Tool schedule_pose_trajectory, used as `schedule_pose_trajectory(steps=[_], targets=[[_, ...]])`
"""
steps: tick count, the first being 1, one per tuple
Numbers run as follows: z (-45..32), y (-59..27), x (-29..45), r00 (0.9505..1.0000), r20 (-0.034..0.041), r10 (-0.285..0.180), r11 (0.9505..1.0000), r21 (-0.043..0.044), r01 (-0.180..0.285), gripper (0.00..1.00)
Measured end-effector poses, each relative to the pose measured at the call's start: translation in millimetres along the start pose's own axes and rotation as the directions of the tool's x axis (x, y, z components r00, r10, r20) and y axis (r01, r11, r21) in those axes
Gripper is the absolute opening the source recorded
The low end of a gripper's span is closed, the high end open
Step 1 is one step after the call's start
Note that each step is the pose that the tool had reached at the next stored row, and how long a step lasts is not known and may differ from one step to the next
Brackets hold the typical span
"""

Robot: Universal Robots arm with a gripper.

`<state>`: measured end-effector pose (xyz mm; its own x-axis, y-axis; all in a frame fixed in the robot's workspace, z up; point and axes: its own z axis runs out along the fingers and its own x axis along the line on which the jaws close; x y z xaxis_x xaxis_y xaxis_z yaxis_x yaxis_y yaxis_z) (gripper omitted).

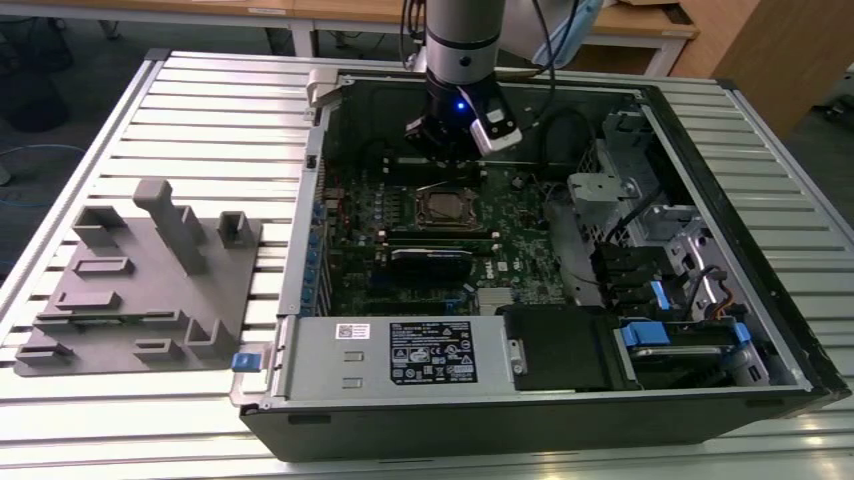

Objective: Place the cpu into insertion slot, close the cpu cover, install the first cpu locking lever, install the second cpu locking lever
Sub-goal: 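Install the first cpu locking lever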

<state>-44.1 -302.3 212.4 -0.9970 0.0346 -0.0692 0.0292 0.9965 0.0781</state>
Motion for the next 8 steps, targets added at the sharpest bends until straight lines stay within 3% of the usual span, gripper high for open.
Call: schedule_pose_trajectory(steps=[8], targets=[[4.5,-0.4,0.4,1.0000,0.0057,0.000,1.0000,0.0002,0.000,0.11]])
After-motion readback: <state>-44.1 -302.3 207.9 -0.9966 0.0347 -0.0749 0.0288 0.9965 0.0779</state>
